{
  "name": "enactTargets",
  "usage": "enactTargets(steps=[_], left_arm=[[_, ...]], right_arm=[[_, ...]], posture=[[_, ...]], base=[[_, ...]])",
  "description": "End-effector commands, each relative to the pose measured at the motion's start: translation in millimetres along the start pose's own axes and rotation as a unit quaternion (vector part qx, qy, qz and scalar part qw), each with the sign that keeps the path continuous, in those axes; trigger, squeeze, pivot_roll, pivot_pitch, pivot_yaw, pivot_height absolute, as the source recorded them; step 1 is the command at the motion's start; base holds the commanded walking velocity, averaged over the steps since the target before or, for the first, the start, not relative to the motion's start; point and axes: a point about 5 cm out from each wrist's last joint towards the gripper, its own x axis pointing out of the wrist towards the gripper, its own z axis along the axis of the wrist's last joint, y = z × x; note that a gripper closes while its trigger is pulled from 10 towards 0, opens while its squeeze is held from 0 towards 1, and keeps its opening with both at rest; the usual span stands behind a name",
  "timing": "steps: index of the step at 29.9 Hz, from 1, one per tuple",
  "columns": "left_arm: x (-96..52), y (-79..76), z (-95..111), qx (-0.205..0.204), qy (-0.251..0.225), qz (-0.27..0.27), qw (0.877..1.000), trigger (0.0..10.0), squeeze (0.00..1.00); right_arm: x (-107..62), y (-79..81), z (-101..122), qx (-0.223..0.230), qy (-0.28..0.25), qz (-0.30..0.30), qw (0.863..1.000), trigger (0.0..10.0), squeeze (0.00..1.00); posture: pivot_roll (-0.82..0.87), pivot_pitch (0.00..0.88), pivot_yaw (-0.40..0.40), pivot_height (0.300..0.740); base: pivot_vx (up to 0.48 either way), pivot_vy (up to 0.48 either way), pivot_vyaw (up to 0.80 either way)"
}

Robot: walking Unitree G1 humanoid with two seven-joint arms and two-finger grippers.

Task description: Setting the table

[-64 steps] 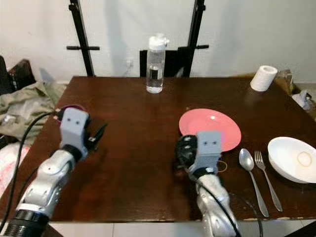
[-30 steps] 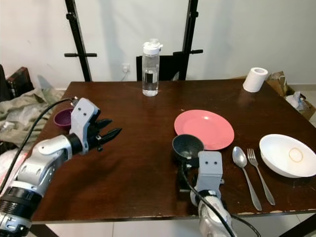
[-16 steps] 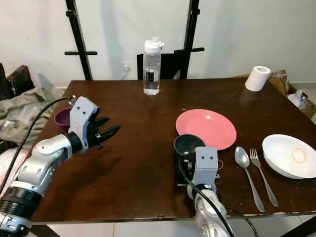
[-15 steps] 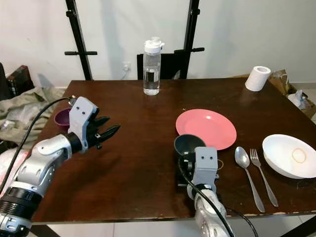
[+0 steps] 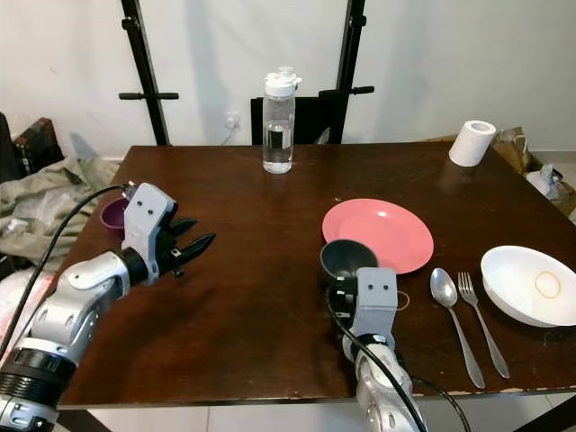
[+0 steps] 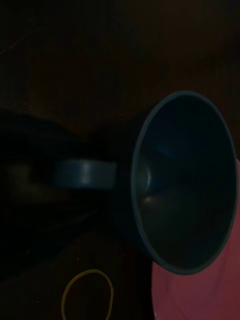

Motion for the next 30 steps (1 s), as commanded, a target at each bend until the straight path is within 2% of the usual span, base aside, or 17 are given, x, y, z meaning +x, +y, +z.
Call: enactTargets(steps=[1,13,22,24,25,28,29,30], left_arm=[[-2.5,-0.7,-5,-0.001,0.004,0.003,1.000,10.0,0.00],[-1.6,-3.1,-6,-0.002,0.006,0.001,1.000,10.0,0.00],[-1.4,-12.5,-12,-0.009,0.010,-0.003,1.000,10.0,0.00],[-3.3,-18.8,-16,-0.013,0.013,-0.004,1.000,10.0,0.00],[-6.4,-24.3,-19,-0.017,0.016,-0.006,1.000,10.0,0.00],[-7.8,-25.9,-21,-0.019,0.018,-0.006,1.000,10.0,0.00],[-10.2,-27.5,-22,-0.023,0.018,-0.005,1.000,10.0,0.00],[-13.5,-28.5,-23,-0.027,0.017,0.005,0.999,10.0,0.00]], right_arm=[[1.0,-4.0,-1,0.003,-0.001,-0.011,1.000,0.0,0.00],[0.2,-3.4,9,0.015,-0.034,-0.008,0.999,0.0,0.00],[-8.4,9.7,39,0.031,-0.119,0.030,0.992,0.0,0.00],[-14.0,20.8,54,0.032,-0.157,0.062,0.985,0.0,0.00],[-19.1,30.8,65,0.029,-0.182,0.086,0.979,1.3,0.00],[-20.6,34.1,67,0.028,-0.187,0.093,0.978,1.3,0.00],[-22.4,38.8,69,0.022,-0.191,0.103,0.976,10.0,0.00],[-24.2,42.7,70,0.019,-0.193,0.109,0.975,10.0,0.00]], posture=[[0.06,0.089,0.096,0.740],[0.06,0.088,0.105,0.740],[0.06,0.093,0.114,0.740],[0.05,0.096,0.117,0.740],[0.05,0.099,0.117,0.740],[0.05,0.099,0.117,0.740],[0.05,0.100,0.116,0.740],[0.05,0.102,0.115,0.740]], base=[[0.000,0.000,0.00],[0.000,0.000,0.00],[0.000,0.000,0.00],[0.000,0.000,0.00],[0.000,0.000,0.00],[0.000,0.000,0.00],[0.000,0.000,0.00],[0.000,0.000,0.00]])
